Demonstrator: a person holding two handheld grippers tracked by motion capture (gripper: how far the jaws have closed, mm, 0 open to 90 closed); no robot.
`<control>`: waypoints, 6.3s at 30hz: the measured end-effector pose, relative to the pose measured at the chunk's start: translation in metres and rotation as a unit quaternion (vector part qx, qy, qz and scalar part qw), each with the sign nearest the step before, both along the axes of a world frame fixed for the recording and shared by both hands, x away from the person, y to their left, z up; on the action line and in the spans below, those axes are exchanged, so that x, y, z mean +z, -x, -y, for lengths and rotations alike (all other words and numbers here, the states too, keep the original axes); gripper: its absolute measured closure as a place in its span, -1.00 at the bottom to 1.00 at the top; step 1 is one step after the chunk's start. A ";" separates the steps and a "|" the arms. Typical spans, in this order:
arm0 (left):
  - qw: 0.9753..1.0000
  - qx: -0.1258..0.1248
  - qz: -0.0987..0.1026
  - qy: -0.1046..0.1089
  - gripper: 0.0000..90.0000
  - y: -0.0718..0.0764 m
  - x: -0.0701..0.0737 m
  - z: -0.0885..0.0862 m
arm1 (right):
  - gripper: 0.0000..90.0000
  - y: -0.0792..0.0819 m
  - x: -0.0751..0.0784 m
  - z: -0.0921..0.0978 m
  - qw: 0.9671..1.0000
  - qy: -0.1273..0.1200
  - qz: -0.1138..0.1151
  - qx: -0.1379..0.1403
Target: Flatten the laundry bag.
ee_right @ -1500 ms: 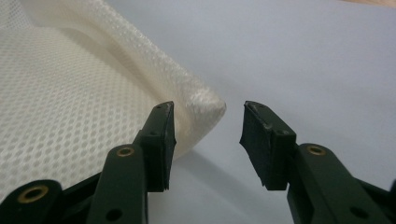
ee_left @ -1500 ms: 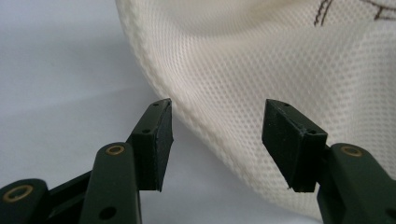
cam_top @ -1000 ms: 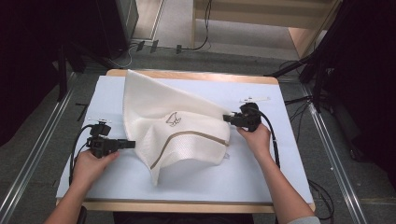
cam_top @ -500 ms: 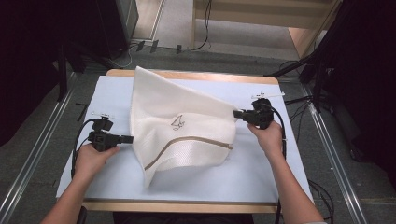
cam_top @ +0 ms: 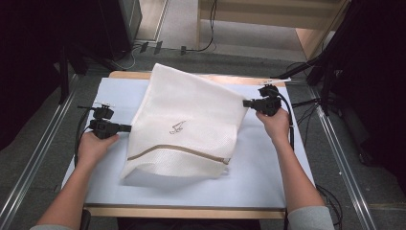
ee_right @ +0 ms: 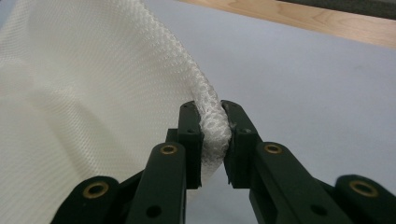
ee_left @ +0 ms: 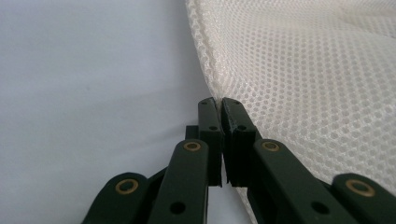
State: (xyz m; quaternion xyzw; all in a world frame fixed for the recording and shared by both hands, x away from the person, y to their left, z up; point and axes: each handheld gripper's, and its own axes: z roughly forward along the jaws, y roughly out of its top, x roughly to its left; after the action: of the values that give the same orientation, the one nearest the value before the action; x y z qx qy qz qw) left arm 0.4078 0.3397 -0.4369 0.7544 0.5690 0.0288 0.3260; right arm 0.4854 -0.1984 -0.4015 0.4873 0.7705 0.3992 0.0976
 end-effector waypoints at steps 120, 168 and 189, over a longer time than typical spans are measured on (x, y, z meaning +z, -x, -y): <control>0.999 -0.003 0.040 0.004 0.02 0.067 -0.001 -0.009 | 0.25 0.100 -0.020 -0.038 0.997 -0.008 0.051 0.056; 0.998 -0.035 0.044 -0.020 0.96 0.038 -0.004 0.046 | 0.93 0.054 -0.055 -0.027 0.998 0.060 -0.017 0.006; 0.999 -0.018 0.041 0.000 0.24 0.047 -0.004 0.021 | 0.36 0.085 -0.048 -0.027 0.999 0.039 0.005 0.030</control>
State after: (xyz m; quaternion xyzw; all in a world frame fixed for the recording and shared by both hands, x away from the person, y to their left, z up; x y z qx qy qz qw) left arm 0.3604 0.3191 -0.4405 0.7626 0.5416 0.0541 0.3496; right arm 0.4005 -0.1713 -0.4497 0.4577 0.7992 0.3740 0.1089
